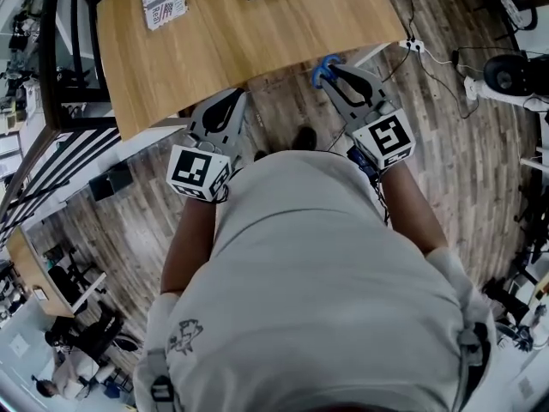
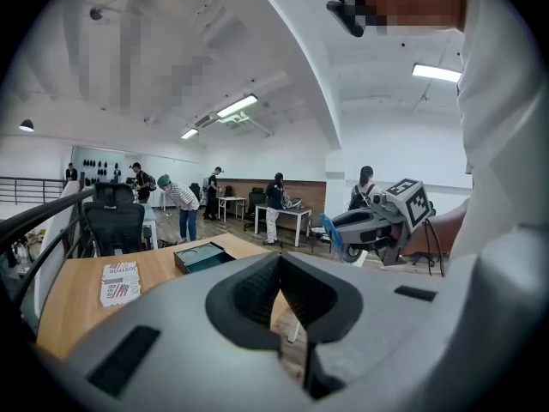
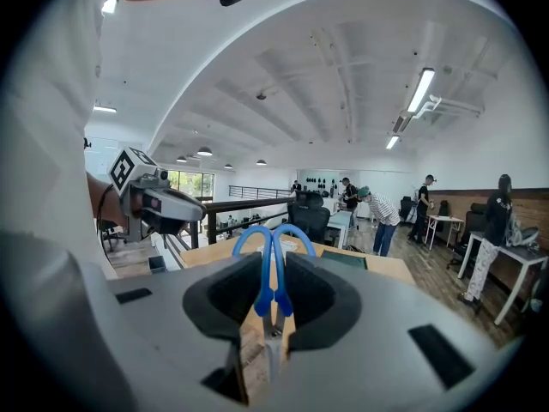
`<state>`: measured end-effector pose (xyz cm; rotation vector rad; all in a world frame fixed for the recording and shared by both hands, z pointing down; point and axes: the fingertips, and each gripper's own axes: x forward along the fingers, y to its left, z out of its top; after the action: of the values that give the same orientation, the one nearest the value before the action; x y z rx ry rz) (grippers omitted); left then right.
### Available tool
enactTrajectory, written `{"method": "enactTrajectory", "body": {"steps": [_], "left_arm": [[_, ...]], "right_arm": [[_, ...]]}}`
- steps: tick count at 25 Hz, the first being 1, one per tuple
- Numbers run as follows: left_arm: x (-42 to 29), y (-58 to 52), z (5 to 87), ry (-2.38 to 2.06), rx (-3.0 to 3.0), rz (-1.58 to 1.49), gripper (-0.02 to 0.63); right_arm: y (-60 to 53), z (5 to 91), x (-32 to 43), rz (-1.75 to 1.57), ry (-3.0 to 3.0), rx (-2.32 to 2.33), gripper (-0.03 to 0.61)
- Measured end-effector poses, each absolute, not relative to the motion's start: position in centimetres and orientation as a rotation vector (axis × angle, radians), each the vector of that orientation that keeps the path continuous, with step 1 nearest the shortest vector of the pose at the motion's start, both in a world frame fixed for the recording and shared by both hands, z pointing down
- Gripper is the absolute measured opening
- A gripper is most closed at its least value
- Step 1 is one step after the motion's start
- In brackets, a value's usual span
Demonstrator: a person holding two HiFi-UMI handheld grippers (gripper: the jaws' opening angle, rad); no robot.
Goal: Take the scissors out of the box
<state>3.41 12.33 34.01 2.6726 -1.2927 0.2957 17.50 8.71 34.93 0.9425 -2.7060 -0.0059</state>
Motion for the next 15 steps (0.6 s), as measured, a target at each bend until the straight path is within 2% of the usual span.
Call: {"method": "enactTrajectory", "body": {"steps": [15], "left_arm": [[-3.4,18.4,32.5,-1.250,2.723,0.259,0.005]], "right_arm": [[16.2,34.0,10.6,-0.044,-2.689,0.971,0.095]]}}
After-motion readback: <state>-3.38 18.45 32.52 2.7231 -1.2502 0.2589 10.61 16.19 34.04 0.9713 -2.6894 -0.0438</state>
